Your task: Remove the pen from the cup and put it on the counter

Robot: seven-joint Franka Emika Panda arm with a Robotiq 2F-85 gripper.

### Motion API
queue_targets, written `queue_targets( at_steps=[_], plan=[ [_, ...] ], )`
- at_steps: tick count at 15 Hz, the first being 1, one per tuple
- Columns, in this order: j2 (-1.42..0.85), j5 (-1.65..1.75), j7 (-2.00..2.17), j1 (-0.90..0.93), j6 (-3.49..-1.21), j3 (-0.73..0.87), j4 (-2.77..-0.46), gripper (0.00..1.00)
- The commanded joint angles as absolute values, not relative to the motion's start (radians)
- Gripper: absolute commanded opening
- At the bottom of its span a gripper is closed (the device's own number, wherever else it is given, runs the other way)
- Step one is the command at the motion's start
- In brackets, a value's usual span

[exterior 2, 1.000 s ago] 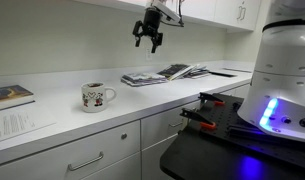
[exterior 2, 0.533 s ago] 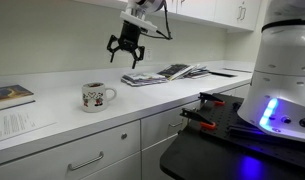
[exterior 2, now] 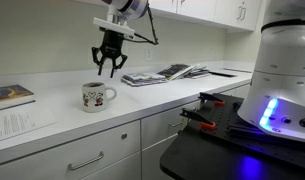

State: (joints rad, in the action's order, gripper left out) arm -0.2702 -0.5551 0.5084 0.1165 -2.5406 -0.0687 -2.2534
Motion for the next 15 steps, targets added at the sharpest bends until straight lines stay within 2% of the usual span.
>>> queue_targets(
  at_steps=[1,5,11,12,15],
  plan=[
    [-0.344,-0.552,0.550,0.115,-2.516,-0.070,-2.175,0.47],
    [-0.427,-0.568,0.549,0.114,-2.503,-0.078,-2.091,0.48],
    [-0.455,-0.552,0.563,0.125,-2.429,-0.079,-2.030,0.34],
    [-0.451,-0.546,0.570,0.130,-2.422,-0.077,-2.028,0.38],
    [-0.458,-0.537,0.610,0.142,-2.407,-0.071,-2.002,0.37]
  ],
)
